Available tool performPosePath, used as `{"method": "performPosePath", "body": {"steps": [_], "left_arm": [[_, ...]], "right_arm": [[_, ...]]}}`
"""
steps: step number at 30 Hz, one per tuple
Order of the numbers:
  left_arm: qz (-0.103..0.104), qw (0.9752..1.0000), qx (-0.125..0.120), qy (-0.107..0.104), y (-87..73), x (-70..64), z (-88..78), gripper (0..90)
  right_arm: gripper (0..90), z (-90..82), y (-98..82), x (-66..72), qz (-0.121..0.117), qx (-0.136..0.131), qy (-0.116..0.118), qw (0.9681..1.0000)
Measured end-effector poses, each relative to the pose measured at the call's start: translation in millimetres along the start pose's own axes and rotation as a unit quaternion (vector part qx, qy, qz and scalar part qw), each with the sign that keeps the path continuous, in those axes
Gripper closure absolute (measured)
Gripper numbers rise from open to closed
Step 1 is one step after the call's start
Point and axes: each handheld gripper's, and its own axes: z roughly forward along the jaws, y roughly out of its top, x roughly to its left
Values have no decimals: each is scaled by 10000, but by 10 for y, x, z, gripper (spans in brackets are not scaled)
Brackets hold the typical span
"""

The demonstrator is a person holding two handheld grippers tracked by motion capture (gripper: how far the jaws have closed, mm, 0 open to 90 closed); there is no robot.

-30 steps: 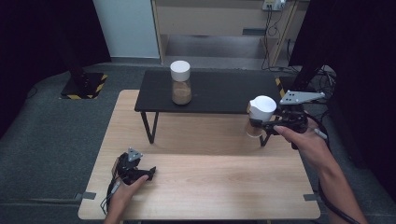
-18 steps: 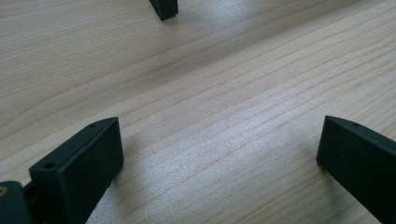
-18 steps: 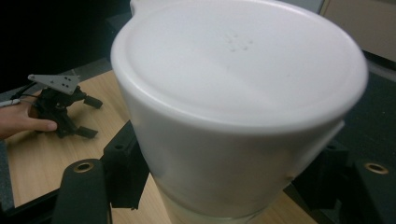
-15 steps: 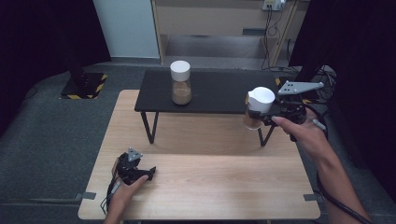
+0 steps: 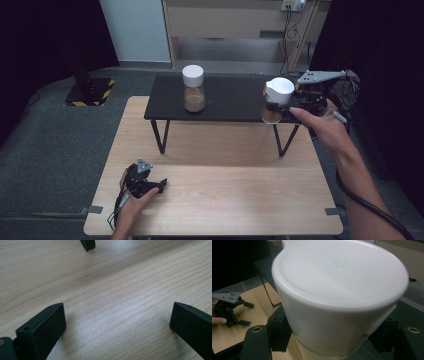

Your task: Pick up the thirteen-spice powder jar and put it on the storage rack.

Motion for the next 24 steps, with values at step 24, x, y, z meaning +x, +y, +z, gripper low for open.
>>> {"method": "performPosePath", "body": {"steps": [24], "left_arm": [[14, 10000, 1, -1, 1, 2, 0, 0]], "right_arm": [[316, 358, 170, -102, 4, 24, -172, 9998]]}}
